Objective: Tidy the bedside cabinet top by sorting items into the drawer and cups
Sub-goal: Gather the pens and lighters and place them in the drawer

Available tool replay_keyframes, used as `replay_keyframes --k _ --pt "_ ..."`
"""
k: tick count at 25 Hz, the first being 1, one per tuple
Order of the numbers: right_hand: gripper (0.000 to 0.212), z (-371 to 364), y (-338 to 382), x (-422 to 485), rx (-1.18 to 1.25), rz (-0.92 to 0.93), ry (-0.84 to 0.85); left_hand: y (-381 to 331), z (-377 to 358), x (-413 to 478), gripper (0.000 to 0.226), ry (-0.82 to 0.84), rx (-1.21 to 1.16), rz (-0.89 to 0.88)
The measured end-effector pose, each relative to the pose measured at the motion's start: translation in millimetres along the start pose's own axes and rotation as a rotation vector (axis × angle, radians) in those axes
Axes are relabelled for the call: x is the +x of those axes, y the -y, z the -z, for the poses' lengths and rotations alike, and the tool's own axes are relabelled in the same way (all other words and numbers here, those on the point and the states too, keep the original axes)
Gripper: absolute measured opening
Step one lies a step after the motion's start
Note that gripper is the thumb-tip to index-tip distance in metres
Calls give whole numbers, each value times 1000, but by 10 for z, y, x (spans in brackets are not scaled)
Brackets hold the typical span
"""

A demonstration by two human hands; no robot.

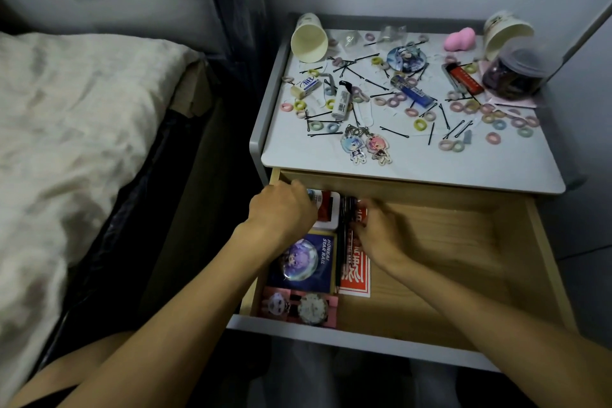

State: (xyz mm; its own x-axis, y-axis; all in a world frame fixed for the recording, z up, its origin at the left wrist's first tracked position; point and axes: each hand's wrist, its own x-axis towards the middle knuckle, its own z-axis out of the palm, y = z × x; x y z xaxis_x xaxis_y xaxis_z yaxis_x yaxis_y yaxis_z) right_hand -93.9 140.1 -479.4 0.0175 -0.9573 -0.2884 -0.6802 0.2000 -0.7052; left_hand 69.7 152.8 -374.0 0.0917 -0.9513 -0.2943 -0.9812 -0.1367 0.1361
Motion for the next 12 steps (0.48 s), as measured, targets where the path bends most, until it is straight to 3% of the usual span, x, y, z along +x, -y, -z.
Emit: replay_keyframes --k 6,12 --pt "31 178 42 -73 29 43 19 -79 56 -3 35 -87 70 -24" --pt "13 825 290 -388 -81 216 4 -224 248 13 22 -262 -220 -85"
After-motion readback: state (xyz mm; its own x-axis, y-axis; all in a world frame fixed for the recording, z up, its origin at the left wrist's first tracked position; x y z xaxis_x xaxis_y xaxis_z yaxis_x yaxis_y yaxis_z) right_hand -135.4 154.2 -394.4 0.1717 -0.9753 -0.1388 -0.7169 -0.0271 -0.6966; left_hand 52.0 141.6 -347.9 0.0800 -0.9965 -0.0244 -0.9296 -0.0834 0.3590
